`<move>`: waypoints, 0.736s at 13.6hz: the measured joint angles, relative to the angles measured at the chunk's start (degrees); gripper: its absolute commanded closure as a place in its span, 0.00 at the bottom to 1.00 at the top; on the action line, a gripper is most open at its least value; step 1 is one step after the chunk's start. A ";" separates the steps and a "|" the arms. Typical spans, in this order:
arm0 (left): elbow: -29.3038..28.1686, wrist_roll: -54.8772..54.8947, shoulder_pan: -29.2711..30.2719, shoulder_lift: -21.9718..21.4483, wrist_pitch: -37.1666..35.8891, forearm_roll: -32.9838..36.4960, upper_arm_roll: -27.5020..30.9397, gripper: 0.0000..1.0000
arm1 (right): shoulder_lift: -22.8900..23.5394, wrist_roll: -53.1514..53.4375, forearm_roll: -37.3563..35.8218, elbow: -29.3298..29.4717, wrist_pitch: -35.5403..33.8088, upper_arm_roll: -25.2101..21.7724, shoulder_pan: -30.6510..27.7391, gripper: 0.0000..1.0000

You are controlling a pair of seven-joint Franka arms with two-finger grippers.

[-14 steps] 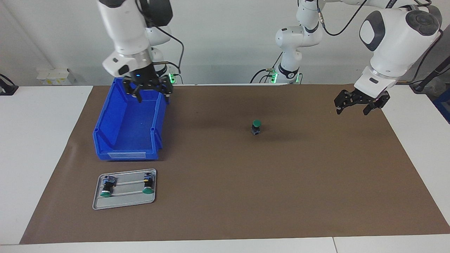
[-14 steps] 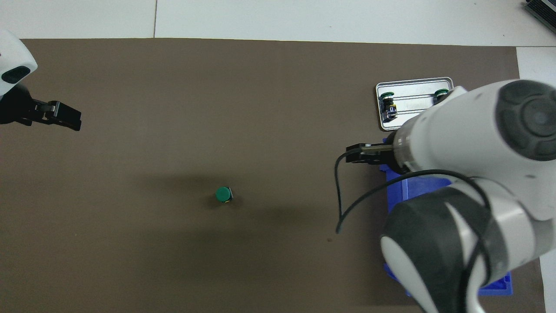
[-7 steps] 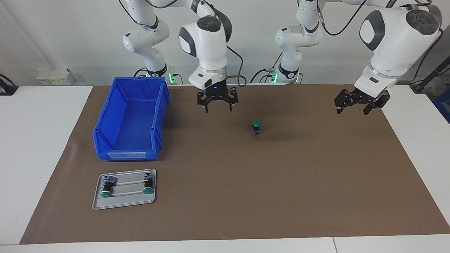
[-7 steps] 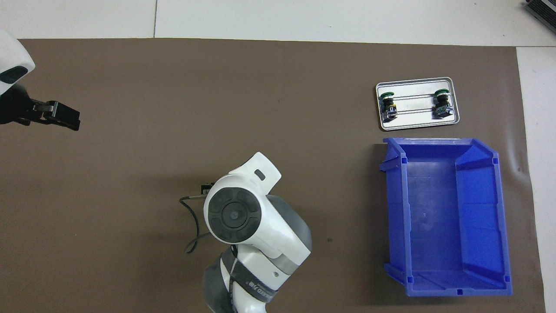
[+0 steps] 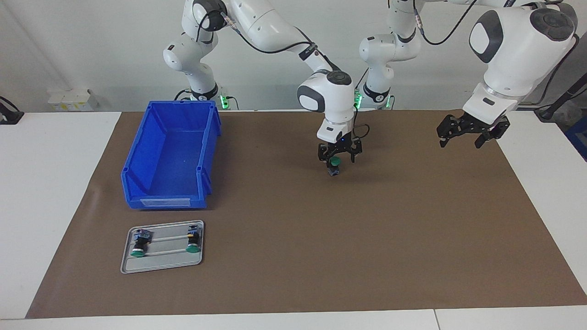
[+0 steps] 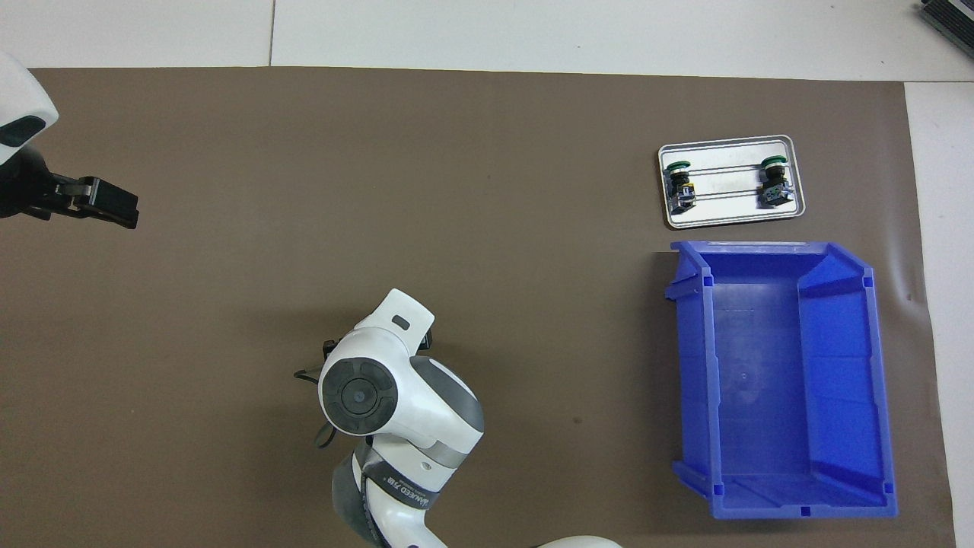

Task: Place and press button with both arms
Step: 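Close the right gripper around the green button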

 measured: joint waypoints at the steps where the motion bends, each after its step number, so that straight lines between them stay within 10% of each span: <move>1: -0.01 0.00 0.00 0.00 0.00 0.00 0.00 0.00 | -0.01 -1.04 -0.78 0.05 0.02 -0.04 -0.01 0.00; 5: -0.04 0.00 0.00 0.00 0.00 0.00 0.00 0.00 | -0.01 -4.65 -1.54 0.13 0.00 -0.20 -0.13 0.36; 7: -0.04 0.00 0.00 0.00 0.00 0.00 0.00 0.00 | 0.00 -5.40 -1.58 0.10 -0.80 -0.20 -0.11 1.00; 10: -0.04 0.00 0.00 0.00 0.00 0.00 0.00 0.00 | -0.01 -5.42 -1.93 0.25 -2.61 -0.20 -0.10 1.00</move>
